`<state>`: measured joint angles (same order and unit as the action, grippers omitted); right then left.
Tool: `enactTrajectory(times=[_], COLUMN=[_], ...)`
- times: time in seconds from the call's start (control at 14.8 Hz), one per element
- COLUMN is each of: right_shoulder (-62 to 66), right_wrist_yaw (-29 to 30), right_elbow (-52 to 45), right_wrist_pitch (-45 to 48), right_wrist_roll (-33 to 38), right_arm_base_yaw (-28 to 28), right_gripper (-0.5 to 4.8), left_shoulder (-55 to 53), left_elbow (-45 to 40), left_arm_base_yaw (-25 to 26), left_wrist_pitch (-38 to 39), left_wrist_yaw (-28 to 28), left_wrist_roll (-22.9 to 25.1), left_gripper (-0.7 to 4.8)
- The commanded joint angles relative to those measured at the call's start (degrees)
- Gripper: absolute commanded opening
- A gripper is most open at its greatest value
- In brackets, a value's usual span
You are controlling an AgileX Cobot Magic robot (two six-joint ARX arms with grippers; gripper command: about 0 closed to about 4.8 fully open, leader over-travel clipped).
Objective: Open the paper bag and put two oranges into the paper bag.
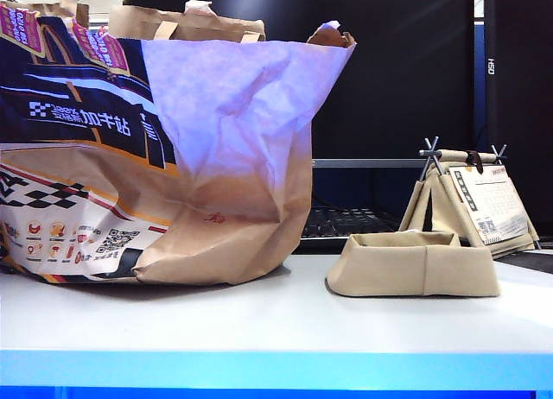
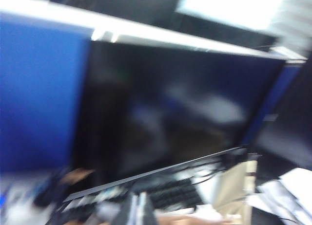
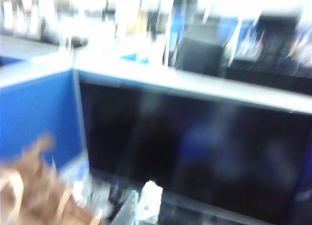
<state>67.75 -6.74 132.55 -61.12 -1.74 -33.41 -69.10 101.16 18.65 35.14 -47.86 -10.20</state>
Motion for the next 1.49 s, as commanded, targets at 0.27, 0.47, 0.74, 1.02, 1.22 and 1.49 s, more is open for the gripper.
enactTrajectory(times=[0.27,0.47,0.74,1.02,1.22,1.49], right_shoulder=[-16.79,-27.47,-40.54,-46.58,-44.98,-38.66], right_wrist_yaw=[-19.02,-21.81,-20.48,-8.52,-9.05,-14.23], right_elbow=[-8.79,-28.09,-58.60,-84.72,-103.89,-122.42], right_wrist_pitch=[-3.67,1.46,12.59,26.73,46.27,66.73], right_wrist_roll=[0.02,0.98,3.41,3.45,3.39,3.43], right_arm_base_yaw=[0.00,-0.02,-0.07,-0.15,0.00,0.96], right_gripper=[-0.06,-0.06,-0.06,-0.06,-0.06,-0.06], left_shoulder=[16.72,27.30,51.41,68.81,68.63,68.59], left_elbow=[-0.17,-3.98,-34.10,-61.16,-73.61,-85.26], left_arm_base_yaw=[-0.11,-0.35,-0.35,-1.38,-11.93,-17.59], left_wrist_pitch=[-1.60,-1.95,-1.86,-4.52,-8.68,-17.73], left_wrist_yaw=[3.10,6.05,14.01,15.30,24.33,35.23], left_wrist_roll=[4.44,5.60,5.55,-3.21,0.92,-0.96], left_gripper=[0.17,0.17,0.10,-0.06,-0.06,-0.06])
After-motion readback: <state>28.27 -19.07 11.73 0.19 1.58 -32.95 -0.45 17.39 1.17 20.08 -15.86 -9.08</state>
